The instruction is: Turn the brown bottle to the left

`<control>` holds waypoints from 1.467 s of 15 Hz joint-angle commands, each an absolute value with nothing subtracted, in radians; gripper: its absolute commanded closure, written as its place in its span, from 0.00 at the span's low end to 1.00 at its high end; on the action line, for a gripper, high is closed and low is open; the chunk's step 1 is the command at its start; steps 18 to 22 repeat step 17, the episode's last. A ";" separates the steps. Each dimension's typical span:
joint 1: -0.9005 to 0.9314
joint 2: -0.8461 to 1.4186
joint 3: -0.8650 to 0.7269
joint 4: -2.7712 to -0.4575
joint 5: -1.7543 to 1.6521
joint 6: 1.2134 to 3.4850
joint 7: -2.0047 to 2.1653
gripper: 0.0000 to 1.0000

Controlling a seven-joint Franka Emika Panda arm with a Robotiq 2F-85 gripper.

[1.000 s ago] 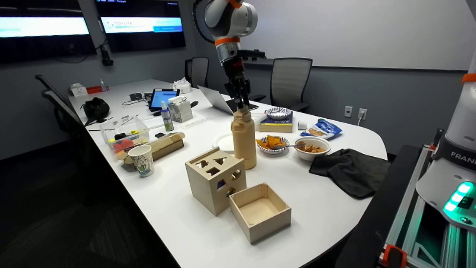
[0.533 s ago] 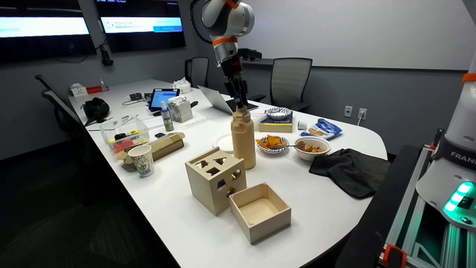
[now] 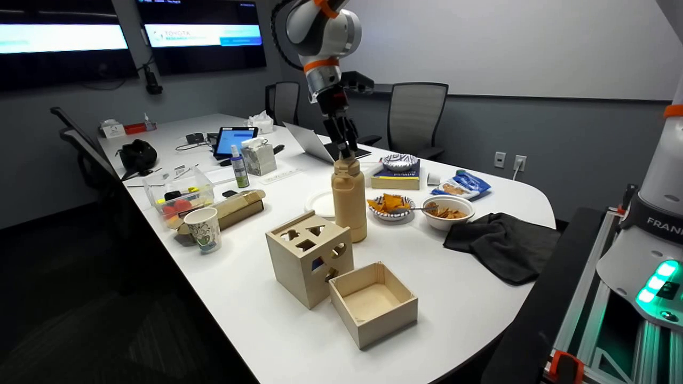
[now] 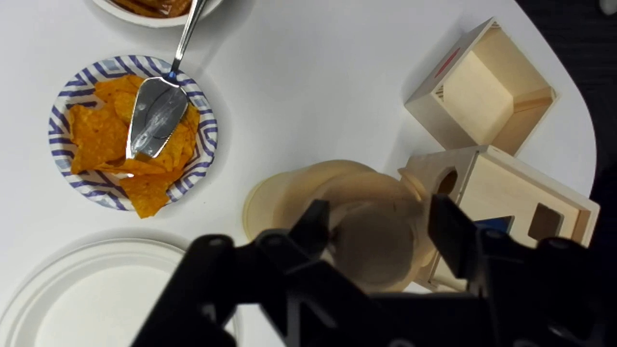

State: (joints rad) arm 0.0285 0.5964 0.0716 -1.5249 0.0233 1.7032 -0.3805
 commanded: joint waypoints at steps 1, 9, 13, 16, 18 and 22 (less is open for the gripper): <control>0.016 0.624 0.093 -1.493 0.038 1.638 -0.378 0.08; 0.013 0.522 0.092 -1.540 0.091 1.592 -0.297 0.00; 0.020 0.434 0.075 -1.605 0.180 1.669 -0.112 0.00; 0.034 0.374 0.058 -1.658 0.197 1.730 0.013 0.00; 0.036 0.353 0.054 -1.681 0.196 1.749 0.045 0.00; 0.036 0.353 0.054 -1.681 0.196 1.749 0.045 0.00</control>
